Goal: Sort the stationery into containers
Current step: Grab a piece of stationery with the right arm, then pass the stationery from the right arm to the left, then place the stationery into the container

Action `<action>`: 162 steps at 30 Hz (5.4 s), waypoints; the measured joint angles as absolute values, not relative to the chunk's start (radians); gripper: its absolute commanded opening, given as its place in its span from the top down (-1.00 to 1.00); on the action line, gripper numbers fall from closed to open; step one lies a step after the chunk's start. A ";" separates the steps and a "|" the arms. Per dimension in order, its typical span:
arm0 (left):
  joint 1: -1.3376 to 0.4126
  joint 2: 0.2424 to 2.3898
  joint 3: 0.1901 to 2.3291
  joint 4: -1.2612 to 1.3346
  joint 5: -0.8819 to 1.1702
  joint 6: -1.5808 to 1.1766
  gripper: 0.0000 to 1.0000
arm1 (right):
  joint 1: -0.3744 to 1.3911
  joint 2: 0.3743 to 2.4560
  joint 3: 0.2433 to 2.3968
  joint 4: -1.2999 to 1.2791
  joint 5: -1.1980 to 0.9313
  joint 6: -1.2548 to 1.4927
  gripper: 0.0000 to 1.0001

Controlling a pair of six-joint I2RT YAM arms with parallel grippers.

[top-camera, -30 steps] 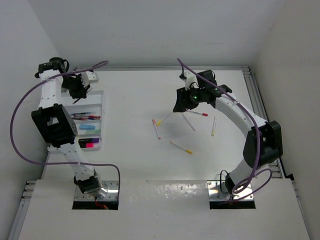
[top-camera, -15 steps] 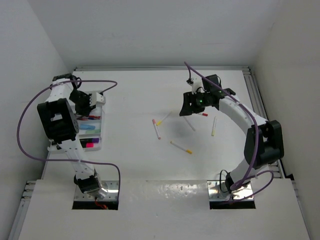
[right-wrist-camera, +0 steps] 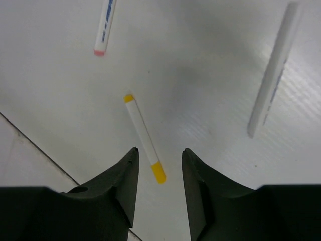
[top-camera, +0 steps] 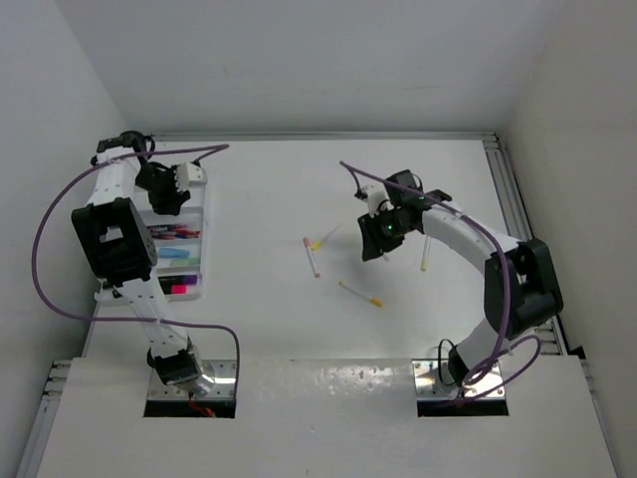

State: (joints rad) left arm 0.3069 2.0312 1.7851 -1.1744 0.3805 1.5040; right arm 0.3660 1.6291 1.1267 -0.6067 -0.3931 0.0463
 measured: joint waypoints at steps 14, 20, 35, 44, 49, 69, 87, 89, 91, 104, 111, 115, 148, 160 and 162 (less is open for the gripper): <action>0.239 1.507 1.652 -1.093 0.828 1.239 -0.19 | 0.540 1.570 0.843 -0.547 -0.200 -0.001 0.30; 0.139 1.334 1.467 -0.992 0.868 1.121 -0.25 | 0.574 1.576 0.824 -0.507 -0.154 -0.001 0.29; 0.085 1.286 1.414 -0.896 0.873 1.020 -0.25 | 0.636 1.655 0.826 -0.481 -0.121 0.000 0.47; 0.075 1.282 1.407 -0.886 0.866 1.017 -0.25 | 0.699 1.696 0.868 -0.507 -0.023 -0.001 0.54; 0.064 1.277 1.401 -0.886 0.860 1.020 -0.26 | 0.728 1.726 0.902 -0.534 0.009 -0.001 0.55; -0.395 1.103 1.054 -1.016 0.859 1.285 -0.15 | 0.719 1.744 0.933 -0.587 -0.278 0.006 1.00; -0.867 1.108 0.873 -0.699 0.604 0.971 -0.02 | 0.651 1.708 1.048 -0.727 -0.841 0.023 1.00; -0.885 1.125 0.881 -0.666 0.584 0.935 -0.04 | 0.651 1.708 1.052 -0.739 -0.871 0.023 1.00; -0.900 1.138 0.892 -0.633 0.559 0.905 -0.08 | 0.651 1.708 1.055 -0.748 -0.901 0.024 1.00; -0.978 1.214 0.921 -0.570 0.467 0.875 0.00 | 0.665 1.708 1.119 -0.789 -0.991 0.033 1.00; -0.982 1.221 0.925 -0.587 0.468 0.897 0.75 | 0.671 1.704 1.135 -0.810 -1.006 0.039 0.83; -0.959 1.221 0.929 -0.603 0.477 0.906 0.90 | 0.672 1.704 1.147 -0.821 -1.004 0.043 0.23; 0.341 2.266 2.155 -1.200 0.409 1.726 0.99 | 0.240 1.718 1.191 -0.797 -0.857 0.045 0.03; 0.361 2.287 2.037 -1.105 0.389 1.692 0.09 | 0.223 1.766 1.190 -0.720 -0.671 0.091 0.05; 0.361 2.287 2.038 -1.077 0.396 1.663 0.00 | 0.210 1.764 1.189 -0.697 -0.615 0.110 0.08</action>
State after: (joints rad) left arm 0.3614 2.2871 2.0380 -1.0775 0.3962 1.6634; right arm 0.2100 1.7641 1.1893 -0.6971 -0.6151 0.1104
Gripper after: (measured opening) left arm 0.482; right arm 0.475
